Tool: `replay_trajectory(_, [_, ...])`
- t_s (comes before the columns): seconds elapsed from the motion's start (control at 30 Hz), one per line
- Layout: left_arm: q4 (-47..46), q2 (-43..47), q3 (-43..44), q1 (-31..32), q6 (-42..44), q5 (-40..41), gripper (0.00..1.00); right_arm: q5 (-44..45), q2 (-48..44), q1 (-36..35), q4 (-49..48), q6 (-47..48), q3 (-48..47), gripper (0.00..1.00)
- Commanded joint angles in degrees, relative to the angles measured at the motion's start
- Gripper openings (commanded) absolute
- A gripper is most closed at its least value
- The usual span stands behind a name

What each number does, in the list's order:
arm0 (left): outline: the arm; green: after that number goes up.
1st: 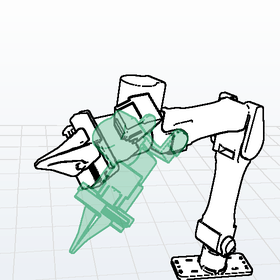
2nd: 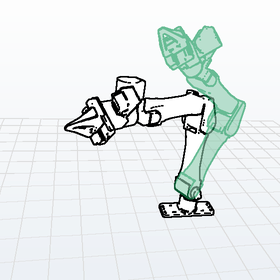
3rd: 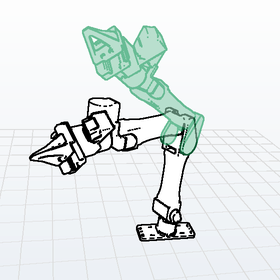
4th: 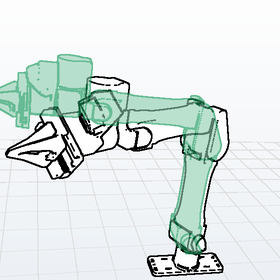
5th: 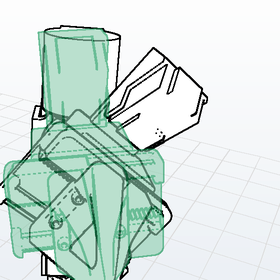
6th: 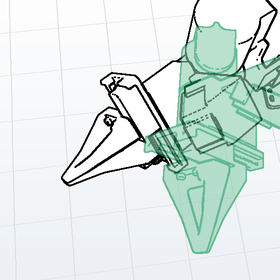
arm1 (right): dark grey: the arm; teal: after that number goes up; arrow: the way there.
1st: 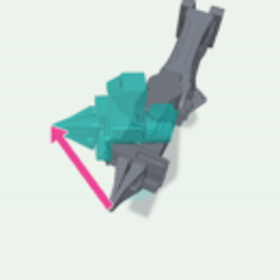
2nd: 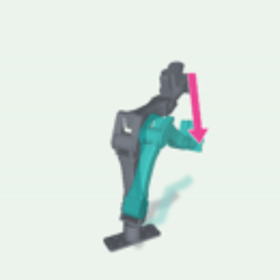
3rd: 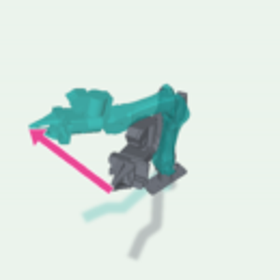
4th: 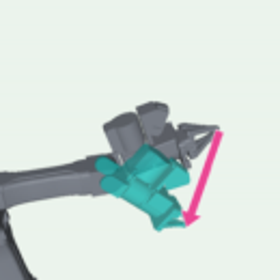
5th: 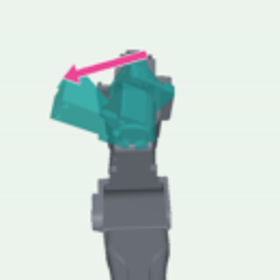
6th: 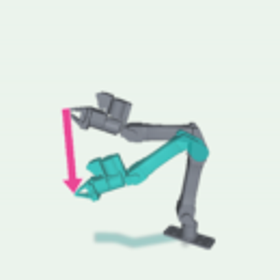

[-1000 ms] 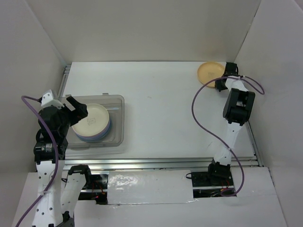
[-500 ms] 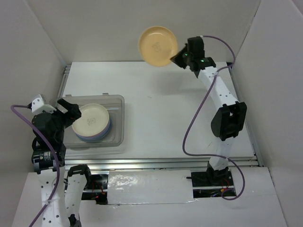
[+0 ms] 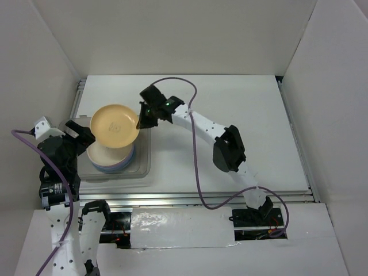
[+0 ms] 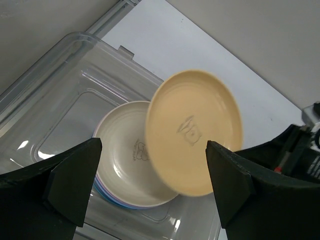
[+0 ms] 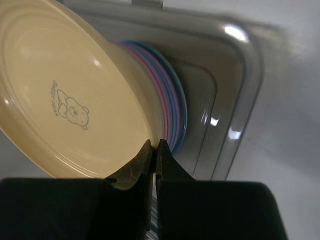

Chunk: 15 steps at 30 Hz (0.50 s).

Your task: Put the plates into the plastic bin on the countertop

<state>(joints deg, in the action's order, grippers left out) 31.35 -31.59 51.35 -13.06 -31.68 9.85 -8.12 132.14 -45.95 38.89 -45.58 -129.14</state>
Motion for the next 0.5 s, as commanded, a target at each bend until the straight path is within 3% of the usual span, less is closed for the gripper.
replay_trajectory(0.0, [-1.91,0.31,0.24,-0.21,-0.4,1.58,0.99,1.61,-1.01,-3.08,-0.58,-0.82,-1.02,0.0])
replay_trajectory(0.17, [-1.82,0.39,0.24,-0.21,-0.49,1.58,0.99,4.51,-0.48,-7.21,-0.48,-0.73,0.47,0.0])
replay_trajectory(0.37, [-1.82,0.74,0.33,-0.21,-0.49,1.76,0.99,4.78,-0.04,-7.48,-1.28,-1.26,2.75,0.01])
replay_trajectory(0.47, [-1.73,0.92,0.15,-0.21,-0.4,1.76,0.99,4.17,0.75,-7.31,-1.28,-1.26,1.97,0.1])
